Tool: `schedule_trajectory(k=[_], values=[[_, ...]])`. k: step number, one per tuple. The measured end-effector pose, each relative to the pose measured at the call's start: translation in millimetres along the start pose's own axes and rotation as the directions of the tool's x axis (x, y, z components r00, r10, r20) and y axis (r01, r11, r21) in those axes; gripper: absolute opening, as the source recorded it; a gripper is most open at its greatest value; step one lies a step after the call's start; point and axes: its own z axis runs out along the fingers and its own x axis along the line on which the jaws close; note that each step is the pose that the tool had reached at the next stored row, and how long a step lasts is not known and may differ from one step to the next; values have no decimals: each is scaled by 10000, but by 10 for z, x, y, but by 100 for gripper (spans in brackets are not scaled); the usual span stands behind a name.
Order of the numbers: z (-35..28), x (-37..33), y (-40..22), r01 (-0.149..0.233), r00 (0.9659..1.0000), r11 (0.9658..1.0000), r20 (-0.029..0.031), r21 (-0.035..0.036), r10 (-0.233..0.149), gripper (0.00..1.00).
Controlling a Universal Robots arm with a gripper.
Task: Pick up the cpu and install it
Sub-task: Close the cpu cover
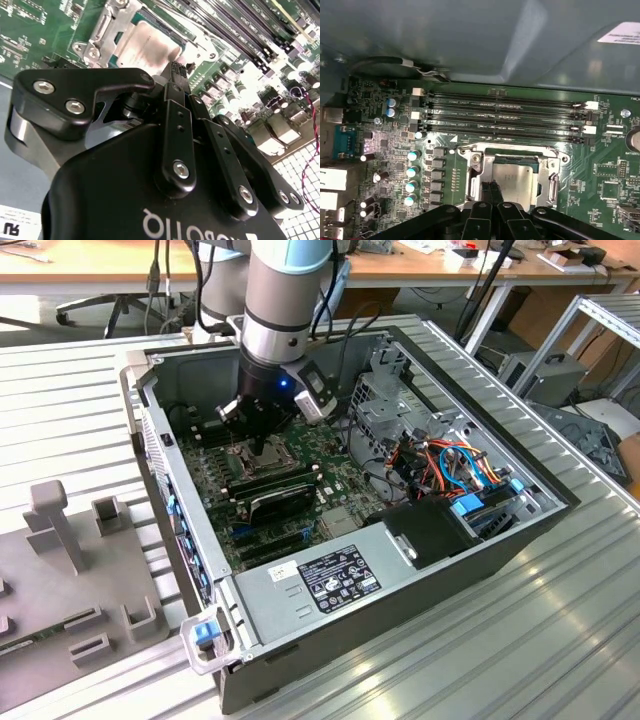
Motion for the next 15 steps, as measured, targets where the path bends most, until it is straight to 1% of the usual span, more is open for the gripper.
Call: schedule_trajectory(k=[3, 5, 8, 11, 15], values=[[12, 20, -1, -47, 10000, 10000, -2, 2, 47, 11], [31, 23, -2, -246, 9997, 9997, 4, -5, 246, 11], [39, 27, -2, -421, 9991, 9991, 5, -9, 421, 11], [40, 27, -2, -421, 9991, 9991, 7, -11, 421, 11], [85, 27, -2, -423, 9991, 9991, 7, -10, 423, 11]])
